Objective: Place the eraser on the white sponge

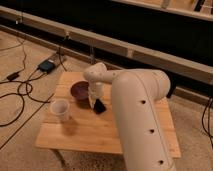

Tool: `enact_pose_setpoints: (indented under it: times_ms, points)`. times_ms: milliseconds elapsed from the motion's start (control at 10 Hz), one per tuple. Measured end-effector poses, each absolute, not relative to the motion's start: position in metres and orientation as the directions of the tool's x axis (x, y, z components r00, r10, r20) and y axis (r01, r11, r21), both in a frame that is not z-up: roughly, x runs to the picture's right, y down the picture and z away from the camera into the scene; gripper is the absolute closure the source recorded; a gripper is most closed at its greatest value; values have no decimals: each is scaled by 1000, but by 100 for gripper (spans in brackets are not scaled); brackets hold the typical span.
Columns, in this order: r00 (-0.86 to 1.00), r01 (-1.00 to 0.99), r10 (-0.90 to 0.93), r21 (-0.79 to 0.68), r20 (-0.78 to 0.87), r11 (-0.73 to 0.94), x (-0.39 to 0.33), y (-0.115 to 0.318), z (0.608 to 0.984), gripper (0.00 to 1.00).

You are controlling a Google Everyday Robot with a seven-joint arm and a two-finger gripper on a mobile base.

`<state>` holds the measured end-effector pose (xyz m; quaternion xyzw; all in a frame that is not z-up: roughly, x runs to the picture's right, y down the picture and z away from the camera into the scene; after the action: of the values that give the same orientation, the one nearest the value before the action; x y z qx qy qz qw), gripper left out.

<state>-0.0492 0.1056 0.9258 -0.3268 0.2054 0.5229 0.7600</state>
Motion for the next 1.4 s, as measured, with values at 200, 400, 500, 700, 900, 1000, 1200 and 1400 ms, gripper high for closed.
enact_pose_setpoints:
  times_ms: [200, 400, 500, 700, 900, 1000, 1200, 1400]
  points:
    - [356, -934, 672, -273, -649, 231, -45, 99, 915, 91]
    - [350, -936, 683, -259, -641, 237, -39, 88, 899, 100]
    - [347, -938, 688, -247, -637, 244, -34, 82, 888, 100]
    - [311, -950, 705, -194, -638, 243, -13, 72, 867, 100]
    - [237, -971, 727, -125, -644, 205, 16, 70, 852, 100]
    - [213, -976, 732, -104, -647, 192, 25, 70, 847, 100]
    - [107, -993, 749, -27, -654, 118, 59, 77, 837, 100]
    - [33, -998, 749, 23, -662, 65, 83, 88, 836, 100]
